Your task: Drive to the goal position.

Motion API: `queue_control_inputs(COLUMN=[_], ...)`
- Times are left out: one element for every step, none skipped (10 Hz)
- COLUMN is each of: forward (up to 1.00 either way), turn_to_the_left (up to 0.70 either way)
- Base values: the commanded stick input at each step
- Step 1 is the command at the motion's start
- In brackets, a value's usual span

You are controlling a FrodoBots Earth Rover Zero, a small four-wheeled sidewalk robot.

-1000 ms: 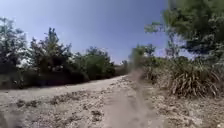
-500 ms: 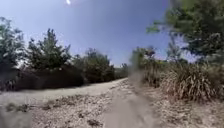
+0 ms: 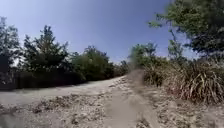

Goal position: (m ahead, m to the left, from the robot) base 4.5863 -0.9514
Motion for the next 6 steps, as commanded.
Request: queue_control_inputs(forward=[0.45,0.45,0.45,0.45,0.45,0.45], turn_to_the_left=[0.02,0.03,0.18,0.27,0.27,0.27])
